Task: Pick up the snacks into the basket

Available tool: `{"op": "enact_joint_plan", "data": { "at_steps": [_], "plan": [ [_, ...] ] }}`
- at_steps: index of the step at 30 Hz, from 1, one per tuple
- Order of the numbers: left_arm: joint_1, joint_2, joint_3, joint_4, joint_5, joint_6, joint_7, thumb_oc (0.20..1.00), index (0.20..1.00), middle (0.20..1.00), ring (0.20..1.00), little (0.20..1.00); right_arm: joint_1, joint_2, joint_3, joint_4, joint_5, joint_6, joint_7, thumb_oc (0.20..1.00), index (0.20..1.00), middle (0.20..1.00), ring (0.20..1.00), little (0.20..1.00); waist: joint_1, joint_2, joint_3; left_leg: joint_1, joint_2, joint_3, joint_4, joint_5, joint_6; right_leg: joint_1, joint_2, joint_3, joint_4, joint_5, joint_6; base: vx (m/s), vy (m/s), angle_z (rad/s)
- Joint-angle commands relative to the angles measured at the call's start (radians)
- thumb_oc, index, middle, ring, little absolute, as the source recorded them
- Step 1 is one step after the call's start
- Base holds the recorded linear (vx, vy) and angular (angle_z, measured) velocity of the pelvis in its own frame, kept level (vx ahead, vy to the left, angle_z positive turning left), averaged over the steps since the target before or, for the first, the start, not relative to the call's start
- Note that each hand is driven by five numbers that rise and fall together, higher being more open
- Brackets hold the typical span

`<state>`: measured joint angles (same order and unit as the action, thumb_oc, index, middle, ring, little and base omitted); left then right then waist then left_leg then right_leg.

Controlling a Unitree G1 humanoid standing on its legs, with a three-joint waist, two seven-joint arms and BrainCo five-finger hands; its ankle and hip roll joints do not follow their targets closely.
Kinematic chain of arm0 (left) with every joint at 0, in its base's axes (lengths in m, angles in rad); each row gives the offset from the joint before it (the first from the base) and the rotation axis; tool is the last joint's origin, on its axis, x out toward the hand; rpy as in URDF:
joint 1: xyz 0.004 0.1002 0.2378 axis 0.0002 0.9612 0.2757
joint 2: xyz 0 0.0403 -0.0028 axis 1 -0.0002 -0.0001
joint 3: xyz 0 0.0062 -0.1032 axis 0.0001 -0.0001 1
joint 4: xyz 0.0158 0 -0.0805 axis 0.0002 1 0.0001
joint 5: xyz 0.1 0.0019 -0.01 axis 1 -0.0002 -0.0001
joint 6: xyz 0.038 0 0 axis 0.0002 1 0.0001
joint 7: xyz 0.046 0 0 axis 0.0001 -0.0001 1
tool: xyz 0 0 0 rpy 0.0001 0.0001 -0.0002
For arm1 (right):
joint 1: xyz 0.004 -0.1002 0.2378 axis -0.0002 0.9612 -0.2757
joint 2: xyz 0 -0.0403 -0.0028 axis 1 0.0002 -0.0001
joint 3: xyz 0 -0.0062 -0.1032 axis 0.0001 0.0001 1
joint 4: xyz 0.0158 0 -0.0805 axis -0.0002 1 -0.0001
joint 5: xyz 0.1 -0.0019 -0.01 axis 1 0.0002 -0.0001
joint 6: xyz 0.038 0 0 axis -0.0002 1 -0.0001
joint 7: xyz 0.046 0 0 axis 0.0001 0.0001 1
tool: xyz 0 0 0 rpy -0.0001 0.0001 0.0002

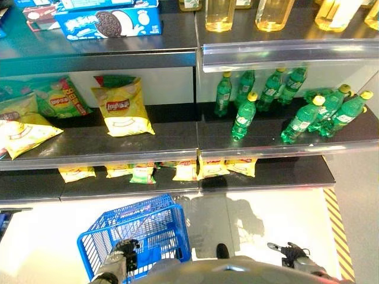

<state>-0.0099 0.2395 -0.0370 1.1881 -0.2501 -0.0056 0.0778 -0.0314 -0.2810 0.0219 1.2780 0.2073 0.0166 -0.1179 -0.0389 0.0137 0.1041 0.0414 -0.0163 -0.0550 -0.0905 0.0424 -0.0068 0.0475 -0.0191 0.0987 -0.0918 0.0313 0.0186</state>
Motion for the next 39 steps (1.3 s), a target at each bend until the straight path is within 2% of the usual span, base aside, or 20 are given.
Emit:
{"op": "enact_joint_plan", "data": {
  "at_steps": [1, 7, 8, 9, 14, 16, 17, 19, 20, 21, 23, 25, 26, 33, 35, 36, 37, 38, 39],
  "plan": [
    [-0.024, 0.012, 0.015, 0.046, 0.030, -0.006, 0.005, 0.200, 0.200, 0.200, 0.200, 0.200, -0.022, -0.012, 0.018, 0.016, -0.022, -0.003, 0.001, 1.000, 1.000, 1.000, 1.000, 1.000, 0.019, -0.016, -0.024, -0.015, -0.031, -0.010, 0.003, -0.068, 0.001, -0.011, -0.049, 0.009, 0.005, -0.015, 0.113, 0.00, 0.000, 0.00],
    [-0.028, 0.013, 0.020, -0.036, -0.028, -0.020, -0.002, 0.200, 0.200, 0.200, 0.200, 0.200, -0.025, -0.006, 0.010, -0.022, 0.007, -0.020, -0.007, 1.000, 1.000, 1.000, 1.000, 1.000, 0.020, -0.023, -0.027, -0.003, -0.030, -0.020, 0.003, -0.071, -0.004, 0.004, -0.053, -0.001, 0.005, -0.022, 0.112, 0.01, -0.004, 0.01],
    [-0.024, 0.027, 0.033, -0.154, -0.073, -0.039, 0.013, 0.200, 0.200, 0.200, 0.200, 0.200, -0.024, -0.022, 0.035, -0.175, -0.013, -0.048, -0.018, 1.000, 1.000, 1.000, 1.000, 1.000, 0.020, -0.025, -0.023, -0.004, -0.029, -0.019, 0.003, -0.070, -0.006, 0.002, -0.052, 0.000, 0.005, -0.019, 0.112, 0.00, 0.000, 0.00],
    [-0.021, 0.027, 0.033, -0.157, -0.073, -0.037, 0.014, 0.200, 0.200, 0.200, 0.200, 0.200, -0.021, -0.022, 0.036, -0.179, -0.014, -0.046, -0.019, 1.000, 1.000, 1.000, 1.000, 1.000, 0.020, -0.025, -0.023, -0.003, -0.029, -0.020, 0.003, -0.070, -0.006, 0.004, -0.052, 0.000, 0.005, -0.020, 0.112, 0.00, 0.000, 0.00],
    [0.055, 0.059, 0.085, -0.452, -0.117, -0.082, 0.044, 0.200, 0.200, 0.200, 0.200, 0.200, 0.082, -0.088, 0.005, -0.731, -0.032, -0.123, 0.000, 1.000, 1.000, 1.000, 1.000, 1.000, 0.013, -0.032, -0.021, 0.006, -0.023, -0.016, 0.003, -0.070, -0.006, 0.008, -0.049, 0.005, 0.005, -0.018, 0.115, 0.00, 0.000, 0.00],
    [0.058, 0.058, 0.089, -0.478, -0.128, -0.085, 0.049, 0.200, 0.200, 0.200, 0.200, 0.200, 0.091, -0.087, -0.003, -0.781, -0.024, -0.135, -0.003, 1.000, 1.000, 1.000, 1.000, 1.000, 0.012, -0.032, -0.022, 0.007, -0.024, -0.017, 0.003, -0.071, -0.005, 0.010, -0.049, 0.005, 0.005, -0.020, 0.115, 0.00, 0.000, 0.00],
    [0.070, 0.059, 0.117, -0.581, -0.160, -0.111, 0.080, 0.200, 0.200, 0.200, 0.200, 0.200, 0.113, -0.090, -0.023, -0.945, -0.043, -0.173, 0.000, 1.000, 1.000, 1.000, 1.000, 1.000, 0.010, -0.032, -0.024, 0.009, -0.025, -0.021, 0.003, -0.075, -0.003, 0.012, -0.049, 0.005, 0.005, -0.024, 0.114, 0.00, 0.000, 0.00],
    [0.074, 0.059, 0.117, -0.584, -0.160, -0.109, 0.081, 0.200, 0.200, 0.200, 0.200, 0.200, 0.117, -0.089, -0.024, -0.949, -0.044, -0.170, 0.000, 1.000, 1.000, 1.000, 1.000, 1.000, 0.010, -0.032, -0.025, 0.010, -0.025, -0.022, 0.003, -0.075, -0.003, 0.013, -0.049, 0.004, 0.005, -0.024, 0.114, 0.01, 0.001, 0.03],
    [0.083, 0.048, 0.143, -0.674, -0.192, -0.137, 0.103, 0.200, 0.200, 0.200, 0.200, 0.200, 0.132, -0.088, -0.037, -1.064, -0.072, -0.207, -0.001, 1.000, 1.000, 1.000, 1.000, 1.000, 0.009, -0.033, -0.027, 0.012, -0.026, -0.024, 0.003, -0.078, -0.001, 0.015, -0.049, 0.005, 0.005, -0.028, 0.113, 0.00, 0.000, 0.00],
    [0.085, 0.048, 0.143, -0.676, -0.192, -0.136, 0.103, 0.200, 0.200, 0.200, 0.200, 0.200, 0.135, -0.087, -0.037, -1.067, -0.073, -0.205, 0.000, 1.000, 1.000, 1.000, 1.000, 1.000, 0.009, -0.033, -0.028, 0.012, -0.026, -0.025, 0.003, -0.078, -0.001, 0.016, -0.049, 0.004, 0.005, -0.028, 0.113, 0.00, 0.000, 0.00],
    [0.098, 0.042, 0.152, -0.776, -0.218, -0.156, 0.101, 0.200, 0.200, 0.200, 0.200, 0.200, 0.146, -0.087, -0.050, -1.203, -0.067, -0.241, 0.027, 1.000, 1.000, 1.000, 1.000, 1.000, 0.008, -0.032, -0.028, 0.004, -0.028, -0.029, 0.003, -0.067, 0.000, 0.008, -0.049, 0.005, 0.006, -0.021, 0.111, -0.02, 0.003, -0.01],
    [0.104, 0.042, 0.155, -0.804, -0.220, -0.159, 0.105, 0.200, 0.200, 0.200, 0.200, 0.200, 0.154, -0.089, -0.049, -1.228, -0.070, -0.257, 0.032, 1.000, 1.000, 1.000, 1.000, 1.000, 0.008, -0.032, -0.029, 0.011, -0.028, -0.033, 0.003, -0.079, 0.003, 0.016, -0.050, 0.001, 0.006, -0.031, 0.112, 0.00, 0.000, 0.00],
    [0.114, 0.043, 0.162, -0.857, -0.233, -0.173, 0.098, 0.200, 0.200, 0.200, 0.200, 0.200, 0.153, -0.085, -0.041, -1.303, -0.049, -0.279, 0.065, 1.000, 1.000, 1.000, 1.000, 1.000, 0.011, -0.034, -0.029, 0.005, -0.028, -0.035, 0.003, -0.069, 0.002, 0.009, -0.052, 0.000, 0.009, -0.023, 0.112, 0.00, 0.000, 0.00],
    [0.125, 0.051, 0.171, -0.935, -0.234, -0.191, 0.091, 0.200, 0.200, 0.200, 0.200, 0.200, 0.100, -0.122, 0.032, -1.352, -0.086, -0.291, 0.117, 1.000, 1.000, 1.000, 1.000, 1.000, 0.028, -0.040, -0.028, 0.007, -0.031, -0.049, 0.003, -0.079, 0.007, 0.012, -0.056, -0.012, 0.017, -0.036, 0.110, 0.01, 0.002, 0.00],
    [0.131, 0.047, 0.174, -0.969, -0.247, -0.193, 0.080, 0.200, 0.200, 0.200, 0.200, 0.200, 0.050, -0.153, 0.076, -1.331, -0.138, -0.283, 0.122, 1.000, 1.000, 1.000, 1.000, 1.000, 0.048, -0.046, -0.022, -0.001, -0.033, -0.064, 0.003, -0.065, 0.007, 0.005, -0.057, -0.024, 0.030, -0.034, 0.109, -0.02, -0.001, 0.05],
    [0.132, 0.047, 0.174, -0.969, -0.247, -0.193, 0.080, 0.200, 0.200, 0.200, 0.200, 0.200, 0.050, -0.153, 0.077, -1.330, -0.138, -0.283, 0.122, 1.000, 1.000, 1.000, 1.000, 1.000, 0.047, -0.046, -0.023, 0.004, -0.033, -0.065, 0.003, -0.075, 0.008, 0.011, -0.057, -0.025, 0.028, -0.042, 0.109, -0.01, -0.019, 0.08],
    [0.138, 0.052, 0.169, -0.986, -0.250, -0.196, 0.076, 0.200, 0.200, 0.200, 0.200, 0.200, 0.011, -0.164, 0.099, -1.305, -0.166, -0.276, 0.110, 1.000, 1.000, 1.000, 1.000, 1.000, 0.067, -0.052, -0.020, -0.002, -0.034, -0.084, 0.003, -0.070, 0.009, 0.009, -0.057, -0.039, 0.036, -0.047, 0.108, -0.01, -0.011, 0.14],
    [0.137, 0.052, 0.170, -0.987, -0.250, -0.195, 0.076, 0.200, 0.200, 0.200, 0.200, 0.200, 0.007, -0.164, 0.100, -1.302, -0.167, -0.277, 0.109, 1.000, 1.000, 1.000, 1.000, 1.000, 0.065, -0.053, -0.018, -0.007, -0.035, -0.085, 0.003, -0.060, 0.008, 0.003, -0.057, -0.039, 0.039, -0.040, 0.108, -0.02, -0.036, 0.22],
    [0.143, 0.060, 0.164, -0.999, -0.249, -0.195, 0.078, 0.200, 0.200, 0.200, 0.200, 0.200, -0.032, -0.167, 0.128, -1.253, -0.179, -0.264, 0.094, 1.000, 1.000, 1.000, 1.000, 1.000, 0.086, -0.062, -0.014, -0.009, -0.036, -0.102, 0.003, -0.065, 0.009, 0.007, -0.058, -0.055, 0.044, -0.054, 0.107, -0.01, -0.025, 0.30]
  ]
}}
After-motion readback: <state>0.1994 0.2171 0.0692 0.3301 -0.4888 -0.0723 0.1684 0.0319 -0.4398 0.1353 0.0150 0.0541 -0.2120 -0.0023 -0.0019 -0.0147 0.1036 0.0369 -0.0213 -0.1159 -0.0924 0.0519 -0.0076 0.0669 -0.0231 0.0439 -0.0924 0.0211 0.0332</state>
